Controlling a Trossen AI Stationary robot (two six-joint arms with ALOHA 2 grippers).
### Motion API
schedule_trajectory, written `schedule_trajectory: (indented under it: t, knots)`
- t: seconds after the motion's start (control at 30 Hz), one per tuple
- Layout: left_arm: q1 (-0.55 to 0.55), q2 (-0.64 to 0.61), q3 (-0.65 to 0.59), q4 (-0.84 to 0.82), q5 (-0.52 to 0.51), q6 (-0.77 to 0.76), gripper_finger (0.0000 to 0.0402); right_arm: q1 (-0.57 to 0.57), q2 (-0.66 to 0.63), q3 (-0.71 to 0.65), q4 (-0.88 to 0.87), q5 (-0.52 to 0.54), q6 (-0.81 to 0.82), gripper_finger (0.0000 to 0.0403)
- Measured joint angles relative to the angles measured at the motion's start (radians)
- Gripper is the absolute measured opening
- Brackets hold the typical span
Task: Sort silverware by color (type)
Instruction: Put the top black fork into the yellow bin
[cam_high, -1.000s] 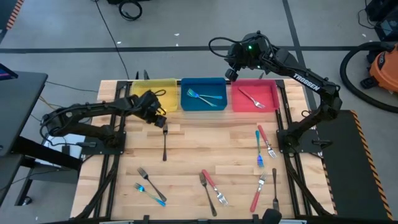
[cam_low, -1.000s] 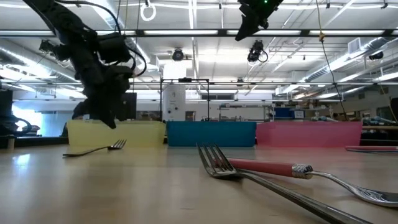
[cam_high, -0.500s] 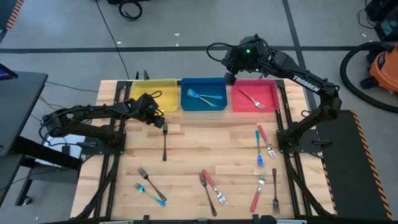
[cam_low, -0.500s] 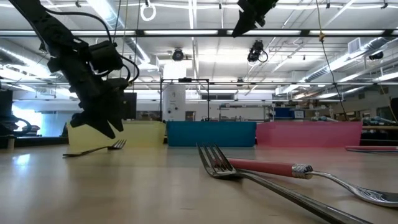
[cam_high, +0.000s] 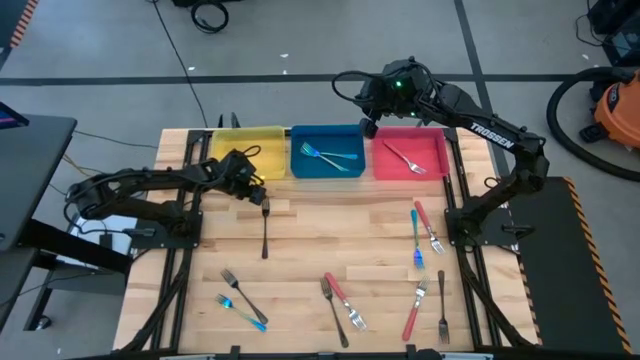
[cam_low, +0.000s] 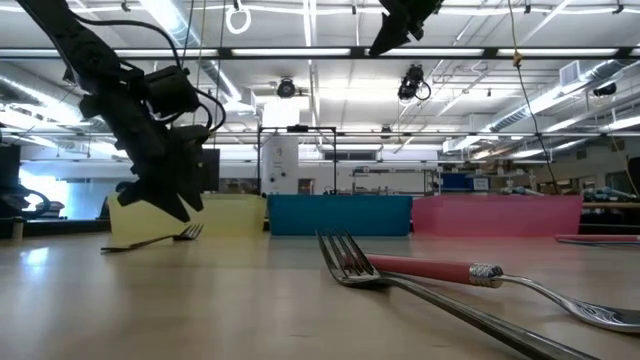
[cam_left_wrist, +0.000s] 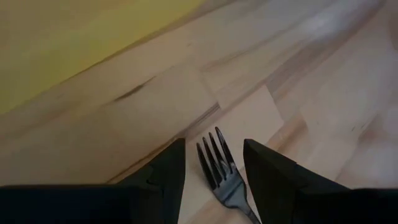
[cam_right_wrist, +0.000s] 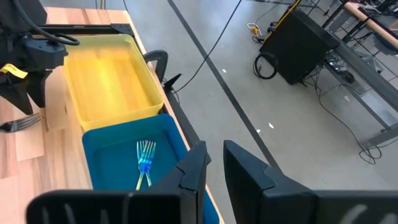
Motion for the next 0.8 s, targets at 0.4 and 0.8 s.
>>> schedule_trajectory:
  t: [0.4, 0.8]
  knots:
    - [-0.008, 0.111, 0.001, 0.059, 0.011, -0.02, 0.0162, 0.0, 0.0, 0.0, 0.0, 0.0, 0.0, 0.0064]
    - [-0.03, 0.16, 0.002, 0.124, 0.034, -0.01, 0.0157, 0.0, 0.0, 0.0, -0.001, 0.0, 0.0, 0.0064]
